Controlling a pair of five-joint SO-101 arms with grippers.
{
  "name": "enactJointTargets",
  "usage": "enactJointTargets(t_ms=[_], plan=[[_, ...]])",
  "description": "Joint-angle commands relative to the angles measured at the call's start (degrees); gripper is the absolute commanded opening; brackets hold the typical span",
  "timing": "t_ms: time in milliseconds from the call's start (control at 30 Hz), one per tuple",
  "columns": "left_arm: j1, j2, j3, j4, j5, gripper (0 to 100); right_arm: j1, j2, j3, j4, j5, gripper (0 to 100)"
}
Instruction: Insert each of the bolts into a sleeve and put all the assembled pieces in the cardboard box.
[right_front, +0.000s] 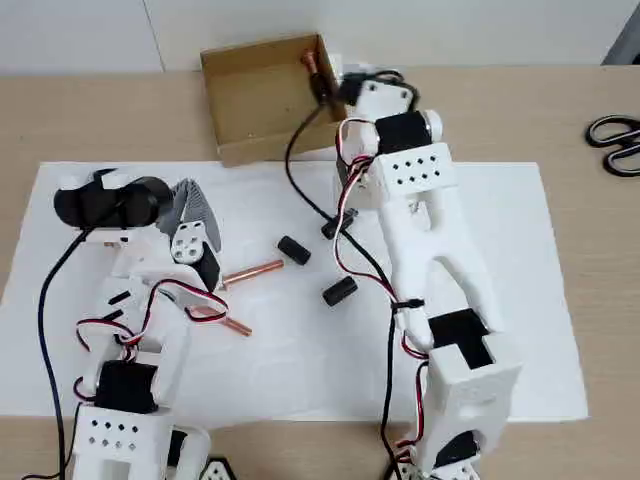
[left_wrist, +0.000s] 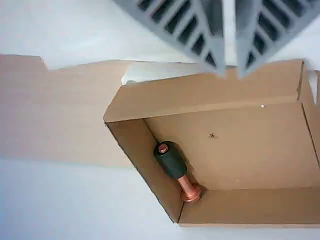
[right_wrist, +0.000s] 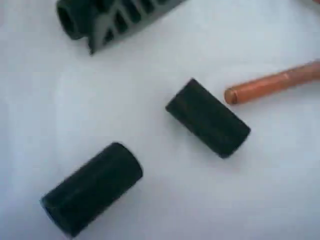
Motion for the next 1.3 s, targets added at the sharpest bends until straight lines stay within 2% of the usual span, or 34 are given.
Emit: enactJointTargets(t_ms=[0, 167, 367, 867, 1267], plan=[[0.53, -0.26, -0.31, -1.49, 0.18, 1, -0.57, -0.75, -0.26, 0.04, -18.81, 22.9], [0.53, -0.26, -0.31, -1.49, 0.26, 1, -1.63, 5.58, -0.26, -0.04, -16.18, 22.9], [0.53, -0.26, -0.22, -1.49, 0.35, 1, -5.41, 14.37, -0.62, -4.35, -16.88, 22.7], [0.53, -0.26, -0.22, -1.49, 0.35, 1, -6.20, 14.81, -0.70, -13.85, -37.98, 22.9], [0.53, -0.26, 2.07, -1.67, 0.35, 1, -5.32, 15.25, -0.62, -22.81, -38.86, 22.9]])
